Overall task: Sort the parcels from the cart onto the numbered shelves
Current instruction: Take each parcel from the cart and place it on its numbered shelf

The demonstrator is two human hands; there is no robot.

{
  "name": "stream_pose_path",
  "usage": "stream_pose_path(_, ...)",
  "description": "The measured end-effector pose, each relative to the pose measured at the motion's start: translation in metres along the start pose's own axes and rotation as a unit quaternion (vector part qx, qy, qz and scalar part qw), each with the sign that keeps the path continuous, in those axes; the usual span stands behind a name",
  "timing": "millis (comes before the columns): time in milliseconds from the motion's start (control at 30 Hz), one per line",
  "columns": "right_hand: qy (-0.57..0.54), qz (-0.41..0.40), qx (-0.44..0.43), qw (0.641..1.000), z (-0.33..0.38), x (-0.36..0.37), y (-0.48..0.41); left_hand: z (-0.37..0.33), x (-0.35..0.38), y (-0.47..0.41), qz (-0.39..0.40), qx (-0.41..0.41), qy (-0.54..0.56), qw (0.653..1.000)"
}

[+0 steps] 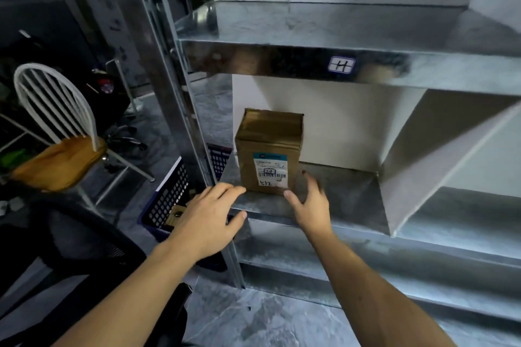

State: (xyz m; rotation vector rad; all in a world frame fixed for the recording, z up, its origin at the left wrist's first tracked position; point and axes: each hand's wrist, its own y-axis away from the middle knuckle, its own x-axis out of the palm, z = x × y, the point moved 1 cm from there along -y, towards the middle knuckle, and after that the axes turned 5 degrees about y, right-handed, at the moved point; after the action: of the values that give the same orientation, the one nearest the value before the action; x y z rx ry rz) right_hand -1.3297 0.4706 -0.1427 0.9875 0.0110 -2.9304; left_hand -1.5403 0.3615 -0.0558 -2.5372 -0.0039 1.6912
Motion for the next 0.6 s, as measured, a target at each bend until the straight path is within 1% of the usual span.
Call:
stream_pose_path(100,0.12,0.008,-0.054,0.991,-0.001,-0.026,0.042,-0.01,-0.001,0.009,0.013,0.017,-0.009,1.0)
stream_pose_path(167,0.211,0.006,-0.086,0.974,-0.005,-0.045,0.073,-0.02,0.001,0.017,0.017,0.035,-0.019,0.999)
stream_pose_path(233,0.299,-0.001,-0.094,0.95,-0.009,-0.066,0.106,-0.033,0.006,0.026,0.022,0.06,-0.027,0.998)
stream_pose_path(300,0.368,0.0,-0.085,0.926,-0.015,-0.087,0.138,-0.049,0.015,0.034,0.03,0.087,-0.03,0.995)
stream_pose_path(367,0.413,-0.002,-0.064,0.909,-0.025,-0.11,0.172,-0.071,0.027,0.042,0.045,0.124,-0.027,0.991)
stream_pose_path(500,0.48,-0.011,-0.018,0.877,-0.05,-0.16,0.235,-0.134,0.055,0.055,0.084,0.199,-0.011,0.976)
stream_pose_path(600,0.497,-0.037,0.03,0.866,-0.076,-0.201,0.277,-0.195,0.076,0.063,0.101,0.26,-0.014,0.96)
